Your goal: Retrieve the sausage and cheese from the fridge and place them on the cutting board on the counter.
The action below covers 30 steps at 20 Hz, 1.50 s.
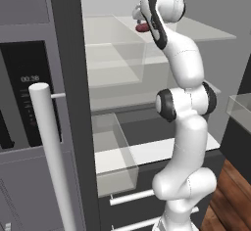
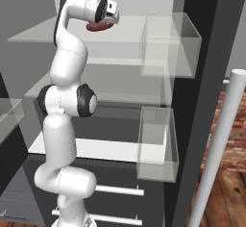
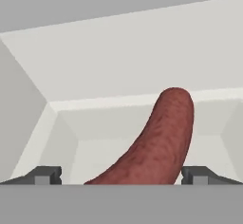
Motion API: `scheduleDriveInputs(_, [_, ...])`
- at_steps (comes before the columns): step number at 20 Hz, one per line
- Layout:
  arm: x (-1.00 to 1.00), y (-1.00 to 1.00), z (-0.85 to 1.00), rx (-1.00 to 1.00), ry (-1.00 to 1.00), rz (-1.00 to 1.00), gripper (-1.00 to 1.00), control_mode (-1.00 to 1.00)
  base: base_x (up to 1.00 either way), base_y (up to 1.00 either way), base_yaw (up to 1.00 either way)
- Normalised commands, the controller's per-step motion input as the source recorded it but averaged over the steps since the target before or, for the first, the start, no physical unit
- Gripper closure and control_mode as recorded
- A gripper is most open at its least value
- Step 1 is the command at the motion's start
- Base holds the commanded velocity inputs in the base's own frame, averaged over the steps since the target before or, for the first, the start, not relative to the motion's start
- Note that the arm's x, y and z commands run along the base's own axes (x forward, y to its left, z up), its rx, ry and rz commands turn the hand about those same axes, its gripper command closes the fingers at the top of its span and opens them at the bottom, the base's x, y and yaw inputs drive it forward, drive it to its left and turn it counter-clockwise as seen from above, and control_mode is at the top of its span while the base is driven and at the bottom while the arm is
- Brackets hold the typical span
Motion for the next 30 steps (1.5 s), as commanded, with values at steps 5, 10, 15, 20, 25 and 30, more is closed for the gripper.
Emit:
scheduleDriveInputs(5, [0.22,0.0,0.16,0.0,0.0,0.21,-1.0,-1.0,0.0,0.0,0.0])
scheduleDriveInputs(10, [0.22,0.0,0.17,0.0,0.0,0.16,-1.0,-1.0,0.0,0.0,0.0])
scheduleDriveInputs(15, [0.21,0.0,0.07,0.0,0.01,0.13,-1.0,-1.0,0.0,0.0,0.0])
scheduleDriveInputs(20, [0.25,0.0,0.06,0.0,0.04,0.07,-1.0,-1.0,0.0,0.0,0.0])
scheduleDriveInputs(25, [0.26,0.0,0.06,-0.02,0.13,0.05,-1.0,-1.0,0.0,0.0,0.0])
scheduleDriveInputs(30, [0.16,0.0,0.0,-0.12,0.28,0.08,-1.0,-1.0,0.0,0.0,0.0])
